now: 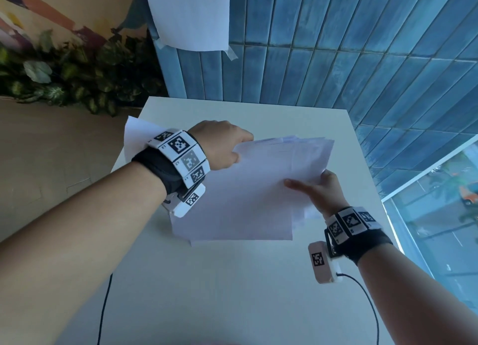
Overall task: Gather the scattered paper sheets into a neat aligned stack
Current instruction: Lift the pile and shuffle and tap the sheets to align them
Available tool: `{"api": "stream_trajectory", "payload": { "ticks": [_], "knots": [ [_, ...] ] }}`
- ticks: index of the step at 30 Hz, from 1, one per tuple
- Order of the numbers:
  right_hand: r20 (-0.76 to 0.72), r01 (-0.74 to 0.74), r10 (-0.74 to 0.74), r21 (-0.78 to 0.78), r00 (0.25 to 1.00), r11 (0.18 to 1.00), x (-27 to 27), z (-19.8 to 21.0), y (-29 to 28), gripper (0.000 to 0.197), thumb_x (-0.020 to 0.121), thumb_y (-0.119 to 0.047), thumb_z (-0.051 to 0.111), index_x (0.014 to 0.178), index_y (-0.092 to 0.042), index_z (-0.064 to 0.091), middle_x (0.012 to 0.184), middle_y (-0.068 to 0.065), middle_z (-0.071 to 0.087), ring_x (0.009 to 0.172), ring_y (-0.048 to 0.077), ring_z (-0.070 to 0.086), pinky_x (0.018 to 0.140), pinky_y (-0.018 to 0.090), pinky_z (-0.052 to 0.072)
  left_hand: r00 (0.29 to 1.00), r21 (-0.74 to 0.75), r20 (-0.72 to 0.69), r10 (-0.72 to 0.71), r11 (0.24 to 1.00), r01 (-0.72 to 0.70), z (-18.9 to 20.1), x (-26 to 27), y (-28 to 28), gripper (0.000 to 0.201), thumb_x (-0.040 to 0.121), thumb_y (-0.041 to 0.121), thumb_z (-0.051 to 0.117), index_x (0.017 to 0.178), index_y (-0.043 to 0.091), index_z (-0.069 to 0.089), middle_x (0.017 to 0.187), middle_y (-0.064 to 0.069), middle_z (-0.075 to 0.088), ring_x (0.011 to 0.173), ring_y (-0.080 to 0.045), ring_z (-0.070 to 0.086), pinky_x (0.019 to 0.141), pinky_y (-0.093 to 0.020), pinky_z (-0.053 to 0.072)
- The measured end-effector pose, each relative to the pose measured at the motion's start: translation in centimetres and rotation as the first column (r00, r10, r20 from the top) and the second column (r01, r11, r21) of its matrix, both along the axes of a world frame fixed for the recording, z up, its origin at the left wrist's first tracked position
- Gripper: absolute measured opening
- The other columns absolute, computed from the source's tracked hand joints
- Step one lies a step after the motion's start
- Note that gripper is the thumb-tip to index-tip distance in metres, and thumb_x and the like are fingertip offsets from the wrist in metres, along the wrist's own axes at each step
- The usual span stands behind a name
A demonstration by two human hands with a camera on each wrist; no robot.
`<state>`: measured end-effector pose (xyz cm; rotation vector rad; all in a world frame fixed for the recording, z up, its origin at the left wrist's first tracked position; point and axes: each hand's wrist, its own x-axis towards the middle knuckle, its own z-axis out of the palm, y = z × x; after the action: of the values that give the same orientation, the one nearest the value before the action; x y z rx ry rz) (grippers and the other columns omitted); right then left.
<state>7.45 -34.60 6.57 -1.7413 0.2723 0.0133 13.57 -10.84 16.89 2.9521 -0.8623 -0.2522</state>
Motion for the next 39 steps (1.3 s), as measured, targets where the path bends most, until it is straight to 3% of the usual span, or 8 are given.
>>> {"api": "stream_trajectory", "payload": {
  "ticks": [8,11,14,17,29,32,36,39],
  "knots": [
    [0.301,0.230,-0.145,-0.269,0.942,0.935,0.0,1.3,1.1,0.107,0.064,-0.029,0.088,0.148,-0.025,0.022,0.145,-0.005,0.031,0.133,0.016,0.034,0.111,0.034,0.034,1.000,0.057,-0.003,0.015,0.998,-0.015,-1.7,-0.2,0.4,0.026,0.093,0.024,0.049,0.119,0.028,0.053,0.090,-0.005,0.057,0.081,-0.029,0.050,0.071,-0.031,0.036],
    [0.482,0.190,0.141,-0.573,0.865,0.797,0.6,4.9,3.0,0.092,0.063,-0.039,0.083,0.142,-0.024,0.037,0.142,-0.005,0.041,0.130,0.015,0.036,0.109,0.030,0.024,0.999,0.090,0.028,-0.018,0.996,0.016,-1.5,-0.2,-0.1,0.034,0.093,0.020,0.046,0.125,0.030,0.052,0.108,-0.012,0.063,0.094,-0.034,0.059,0.072,-0.032,0.039],
    [0.212,-0.025,0.438,-0.880,0.874,0.475,1.5,7.8,5.4,0.056,0.068,-0.039,0.076,0.121,-0.030,0.059,0.116,-0.008,0.066,0.108,0.019,0.057,0.095,0.030,0.031,0.997,0.113,0.062,-0.048,0.993,0.041,-1.4,-0.4,-0.9,0.037,0.092,0.018,0.046,0.126,0.031,0.052,0.111,-0.012,0.064,0.098,-0.035,0.062,0.073,-0.034,0.041],
    [-0.062,-0.174,0.408,-0.954,0.911,0.244,2.1,8.3,6.9,0.030,0.079,-0.029,0.067,0.109,-0.027,0.065,0.099,0.002,0.072,0.092,0.027,0.063,0.072,0.030,0.038,0.997,0.107,0.066,-0.048,0.993,0.040,-1.5,-0.5,-1.2,0.024,0.090,0.018,0.048,0.111,0.024,0.058,0.101,-0.010,0.065,0.092,-0.034,0.062,0.068,-0.032,0.039],
    [-0.159,-0.312,0.420,-0.892,0.894,0.326,2.8,9.0,4.1,0.014,0.079,-0.028,0.073,0.093,-0.030,0.071,0.083,0.000,0.060,0.080,0.024,0.050,0.067,0.029,0.036,0.957,-0.120,-0.026,0.290,0.949,-0.291,-0.5,-1.0,10.2,0.020,0.069,0.033,0.074,0.062,0.022,0.059,0.058,0.006,0.055,0.062,-0.018,0.053,0.054,-0.028,0.038],
    [-0.173,-0.338,0.439,-0.881,0.881,0.331,3.1,8.9,4.0,0.016,0.078,-0.029,0.074,0.093,-0.029,0.071,0.082,0.000,0.061,0.080,0.024,0.052,0.067,0.029,0.038,0.914,-0.476,-0.264,0.309,0.782,-0.402,-1.5,-1.4,12.7,0.015,0.068,0.018,0.084,0.075,0.016,0.071,0.070,-0.001,0.066,0.066,-0.013,0.055,0.063,-0.026,0.040],
    [-0.172,-0.356,0.445,-0.858,0.879,0.371,3.4,8.7,3.1,0.012,0.076,-0.028,0.076,0.086,-0.028,0.071,0.074,-0.001,0.061,0.079,0.026,0.054,0.064,0.030,0.038,0.804,-0.745,-0.574,0.155,0.309,-0.591,-4.4,-2.2,14.7,0.062,0.048,0.028,0.093,0.104,0.011,0.071,0.103,-0.004,0.075,0.096,-0.017,0.069,0.085,-0.034,0.054],
    [-0.158,-0.355,0.449,-0.847,0.879,0.396,3.5,8.7,2.6,0.012,0.075,-0.027,0.077,0.086,-0.027,0.071,0.070,-0.003,0.059,0.077,0.026,0.054,0.065,0.031,0.039,0.763,-0.710,-0.644,0.045,0.334,-0.619,-7.1,-3.1,14.4,0.088,0.042,0.038,0.095,0.120,0.010,0.064,0.120,-0.006,0.069,0.112,-0.023,0.065,0.097,-0.042,0.050]
  ]
}}
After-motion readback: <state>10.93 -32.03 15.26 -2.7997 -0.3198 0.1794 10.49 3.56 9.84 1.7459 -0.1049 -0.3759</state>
